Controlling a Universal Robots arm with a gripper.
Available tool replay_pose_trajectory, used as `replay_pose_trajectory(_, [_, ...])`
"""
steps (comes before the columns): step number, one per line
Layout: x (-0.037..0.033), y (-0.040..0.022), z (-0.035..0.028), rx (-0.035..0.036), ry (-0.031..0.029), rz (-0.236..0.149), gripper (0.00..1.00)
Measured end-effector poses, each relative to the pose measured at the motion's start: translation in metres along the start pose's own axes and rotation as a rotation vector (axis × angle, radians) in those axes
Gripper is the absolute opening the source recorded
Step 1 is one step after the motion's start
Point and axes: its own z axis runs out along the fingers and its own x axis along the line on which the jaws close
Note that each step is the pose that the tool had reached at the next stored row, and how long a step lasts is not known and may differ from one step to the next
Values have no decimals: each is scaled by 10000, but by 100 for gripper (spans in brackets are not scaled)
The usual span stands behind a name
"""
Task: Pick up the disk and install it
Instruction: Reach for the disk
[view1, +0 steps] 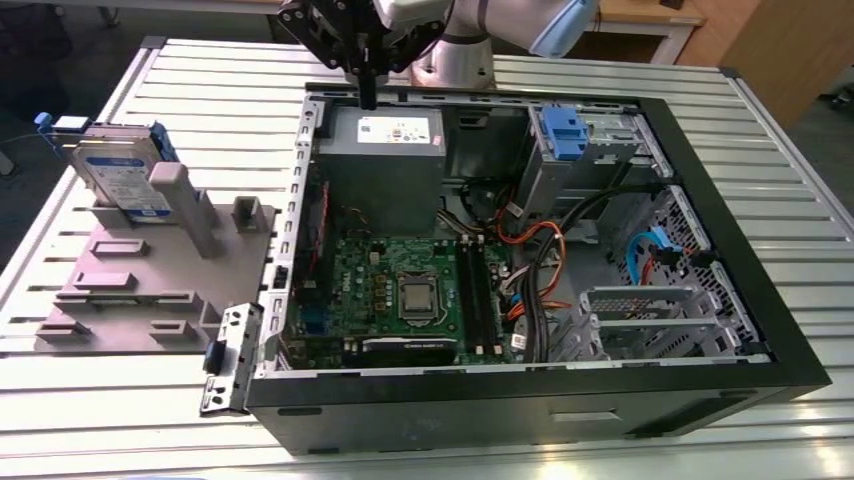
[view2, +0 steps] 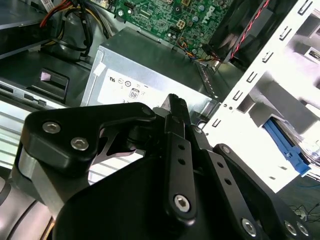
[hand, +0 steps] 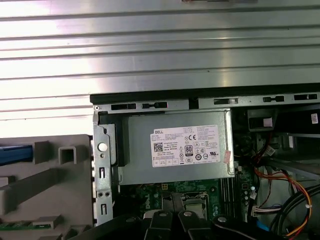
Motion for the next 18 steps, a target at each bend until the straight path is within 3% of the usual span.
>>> replay_pose_trajectory(18, [169, -13, -4, 0, 0, 0, 11])
